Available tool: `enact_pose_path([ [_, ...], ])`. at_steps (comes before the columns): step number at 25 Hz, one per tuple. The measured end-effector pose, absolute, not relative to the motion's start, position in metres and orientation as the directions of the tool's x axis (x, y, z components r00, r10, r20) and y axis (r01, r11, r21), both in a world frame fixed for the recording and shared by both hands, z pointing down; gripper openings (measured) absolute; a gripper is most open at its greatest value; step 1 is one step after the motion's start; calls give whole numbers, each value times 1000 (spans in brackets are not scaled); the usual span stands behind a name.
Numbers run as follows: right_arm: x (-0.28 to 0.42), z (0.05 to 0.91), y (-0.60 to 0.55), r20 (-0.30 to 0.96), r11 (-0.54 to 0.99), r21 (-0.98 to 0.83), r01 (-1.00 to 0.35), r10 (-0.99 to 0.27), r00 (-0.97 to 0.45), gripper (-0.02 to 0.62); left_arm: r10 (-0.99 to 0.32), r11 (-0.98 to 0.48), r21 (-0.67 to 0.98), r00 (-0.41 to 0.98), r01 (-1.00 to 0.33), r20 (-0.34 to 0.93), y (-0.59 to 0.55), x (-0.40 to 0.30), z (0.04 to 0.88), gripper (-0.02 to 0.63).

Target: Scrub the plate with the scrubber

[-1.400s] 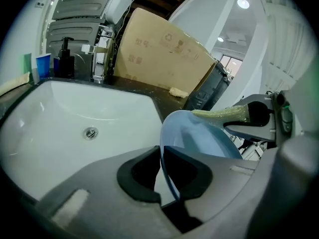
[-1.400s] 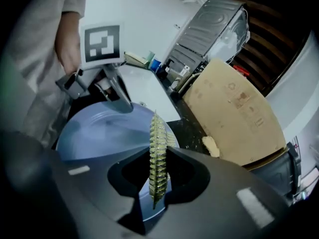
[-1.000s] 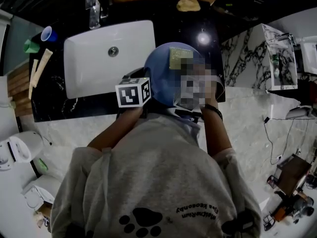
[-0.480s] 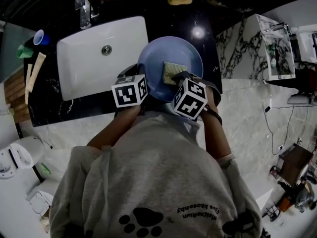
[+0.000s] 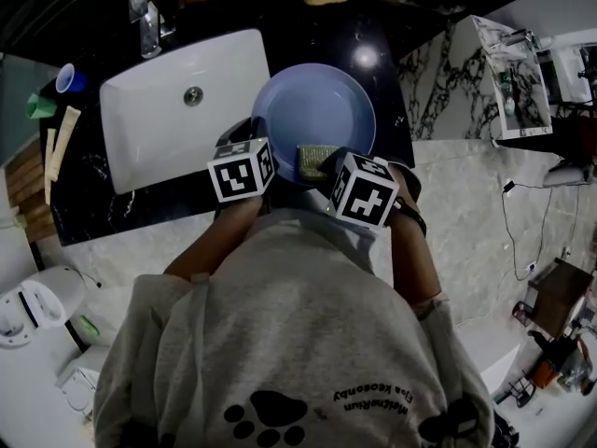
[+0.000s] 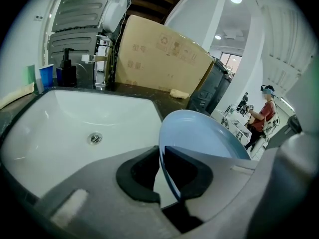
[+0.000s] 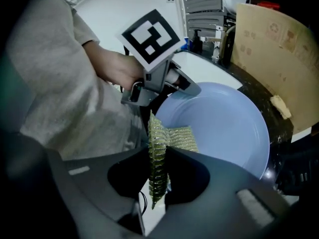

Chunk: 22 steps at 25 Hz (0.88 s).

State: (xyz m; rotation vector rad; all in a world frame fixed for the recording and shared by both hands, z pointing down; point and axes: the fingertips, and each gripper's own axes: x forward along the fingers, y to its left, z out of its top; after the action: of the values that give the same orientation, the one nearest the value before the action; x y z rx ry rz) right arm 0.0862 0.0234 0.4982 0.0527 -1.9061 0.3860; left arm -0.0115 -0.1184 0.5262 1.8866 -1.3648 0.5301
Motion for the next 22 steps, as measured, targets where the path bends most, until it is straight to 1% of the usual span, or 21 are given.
enact_pose_path([
  [4, 84, 477, 37, 898, 947, -280, -160, 199, -393, 71, -633, -164, 319, 347, -934, 692, -118, -11, 526, 38],
  [7, 84, 458, 32, 880, 948, -265, -179, 162, -447, 72, -635, -165, 313, 344, -935, 692, -119, -12, 526, 38],
  [9, 93, 445, 14, 879, 953, -201, -226, 74, -471, 72, -630, -165, 316, 346, -934, 695, -118, -12, 526, 38],
  [12, 113, 435, -25, 886, 954, -19, -299, -122, -447, 74, -628, -164, 328, 355, -930, 693, -119, -11, 527, 38],
  [15, 123, 433, -55, 875, 941, 153, -302, -270, -400, 74, -628, -163, 325, 352, -932, 694, -118, -12, 526, 38],
  [17, 123, 433, -66, 866, 934, 225, -278, -322, -383, 74, -624, -163, 327, 354, -931, 696, -117, -11, 527, 38],
  [22, 124, 438, -83, 846, 916, 326, -233, -393, -362, 74, -620, -173, 337, 368, -925, 693, -118, -7, 529, 38],
])
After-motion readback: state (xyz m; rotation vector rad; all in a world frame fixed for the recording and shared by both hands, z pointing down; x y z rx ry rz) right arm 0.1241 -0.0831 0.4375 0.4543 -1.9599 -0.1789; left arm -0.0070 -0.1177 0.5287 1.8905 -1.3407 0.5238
